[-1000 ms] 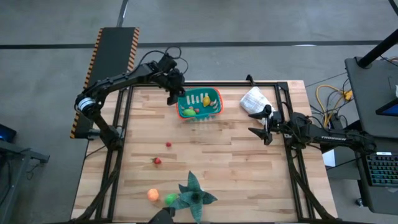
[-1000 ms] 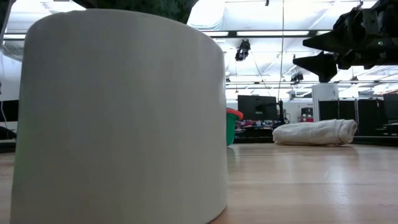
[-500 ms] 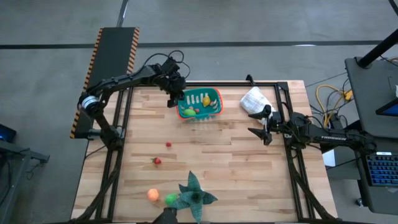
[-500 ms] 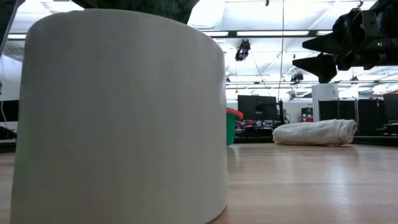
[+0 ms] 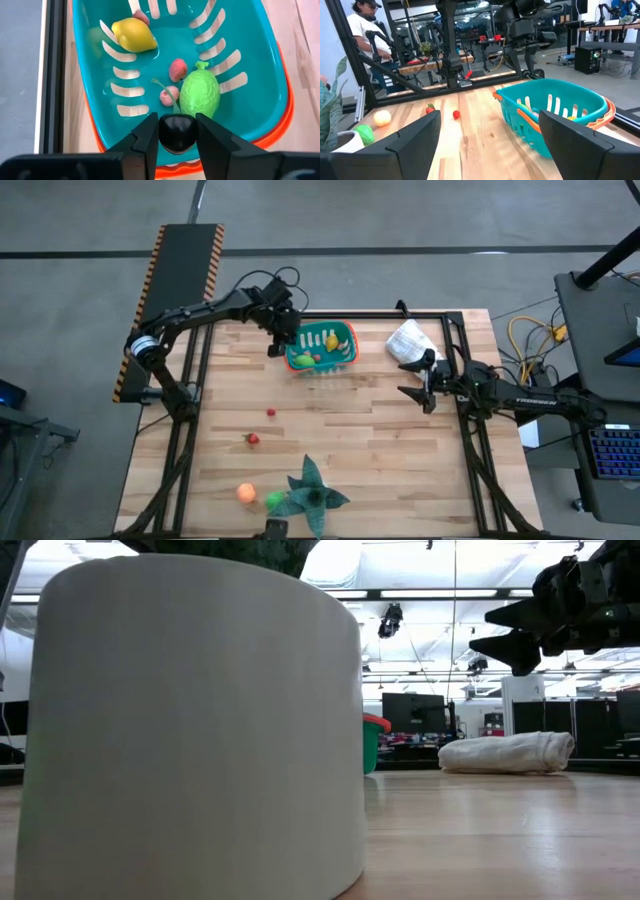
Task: Pick and placing Produce into tupperware
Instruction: Put the black cherry toy into the bin
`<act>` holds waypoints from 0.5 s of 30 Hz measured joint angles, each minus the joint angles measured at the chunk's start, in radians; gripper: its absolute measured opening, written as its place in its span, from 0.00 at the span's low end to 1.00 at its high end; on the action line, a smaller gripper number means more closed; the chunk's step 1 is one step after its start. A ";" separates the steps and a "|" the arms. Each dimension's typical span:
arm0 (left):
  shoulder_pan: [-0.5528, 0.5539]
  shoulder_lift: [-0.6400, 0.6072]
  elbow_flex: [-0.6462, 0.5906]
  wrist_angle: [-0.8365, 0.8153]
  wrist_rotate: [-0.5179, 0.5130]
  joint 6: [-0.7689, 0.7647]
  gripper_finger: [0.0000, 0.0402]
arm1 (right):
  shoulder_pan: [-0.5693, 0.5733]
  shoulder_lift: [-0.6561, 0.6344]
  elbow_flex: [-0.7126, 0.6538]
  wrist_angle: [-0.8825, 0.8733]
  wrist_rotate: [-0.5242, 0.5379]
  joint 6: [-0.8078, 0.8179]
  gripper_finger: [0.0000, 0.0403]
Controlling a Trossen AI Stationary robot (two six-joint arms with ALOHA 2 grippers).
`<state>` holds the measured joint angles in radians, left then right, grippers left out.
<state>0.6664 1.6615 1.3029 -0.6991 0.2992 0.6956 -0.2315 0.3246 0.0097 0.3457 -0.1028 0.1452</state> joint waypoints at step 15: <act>-0.039 0.060 -0.021 0.010 -0.126 0.003 0.22 | 0.000 0.001 0.000 -0.001 0.000 0.000 0.81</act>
<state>0.6275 1.7211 1.2819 -0.6889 0.1733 0.6983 -0.2317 0.3252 0.0097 0.3447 -0.1028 0.1448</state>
